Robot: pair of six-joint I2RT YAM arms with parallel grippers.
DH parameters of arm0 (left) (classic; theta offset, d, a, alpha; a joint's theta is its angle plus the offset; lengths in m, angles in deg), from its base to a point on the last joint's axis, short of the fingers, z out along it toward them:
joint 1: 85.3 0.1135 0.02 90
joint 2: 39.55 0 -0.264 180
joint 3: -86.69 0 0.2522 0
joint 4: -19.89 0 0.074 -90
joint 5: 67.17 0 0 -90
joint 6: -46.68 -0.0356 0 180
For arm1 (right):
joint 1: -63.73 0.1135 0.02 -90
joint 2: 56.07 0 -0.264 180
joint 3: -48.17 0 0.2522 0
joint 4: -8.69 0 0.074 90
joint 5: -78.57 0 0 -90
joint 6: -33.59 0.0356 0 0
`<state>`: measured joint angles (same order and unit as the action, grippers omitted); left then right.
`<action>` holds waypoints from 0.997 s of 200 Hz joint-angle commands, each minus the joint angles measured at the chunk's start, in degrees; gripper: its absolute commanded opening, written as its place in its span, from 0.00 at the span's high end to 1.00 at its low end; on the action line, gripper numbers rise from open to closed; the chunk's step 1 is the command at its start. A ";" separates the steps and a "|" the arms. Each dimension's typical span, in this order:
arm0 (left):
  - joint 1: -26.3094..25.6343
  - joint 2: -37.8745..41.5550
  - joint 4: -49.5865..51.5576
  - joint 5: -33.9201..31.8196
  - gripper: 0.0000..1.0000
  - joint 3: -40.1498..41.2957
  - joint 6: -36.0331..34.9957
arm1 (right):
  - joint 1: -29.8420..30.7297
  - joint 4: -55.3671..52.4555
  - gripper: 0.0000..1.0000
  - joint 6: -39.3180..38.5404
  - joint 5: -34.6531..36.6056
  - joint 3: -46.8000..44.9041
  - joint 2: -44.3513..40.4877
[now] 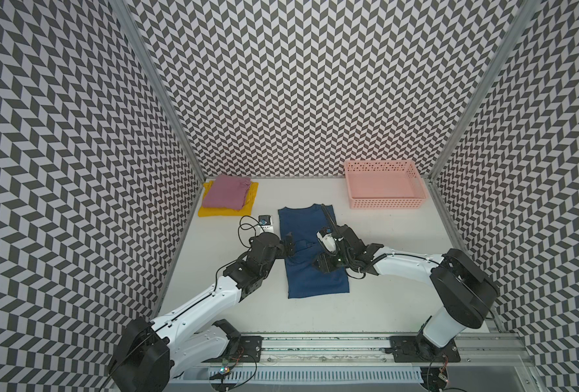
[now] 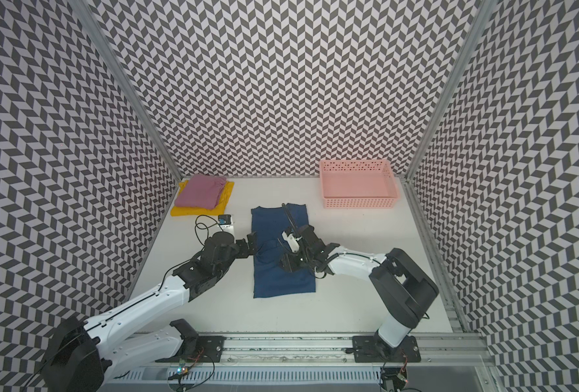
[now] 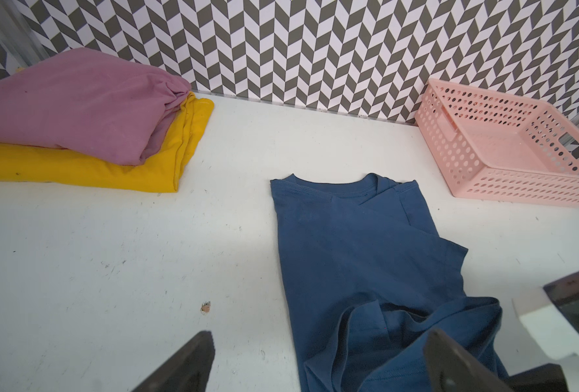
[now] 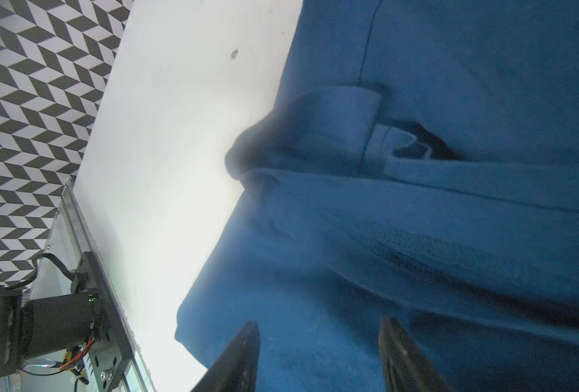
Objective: Fold and stack t-shirts
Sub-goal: Smooth out the T-shirt at the center of the board.
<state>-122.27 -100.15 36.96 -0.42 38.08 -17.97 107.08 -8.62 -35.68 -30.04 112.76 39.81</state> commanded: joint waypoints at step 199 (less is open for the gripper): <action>0.41 0.30 1.79 -0.18 0.01 -2.52 -0.56 | -5.20 3.49 0.44 -3.86 0.55 16.47 16.26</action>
<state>-122.27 -100.15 38.18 -0.44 37.16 -18.00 102.31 -7.86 -38.85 -29.28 128.19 54.62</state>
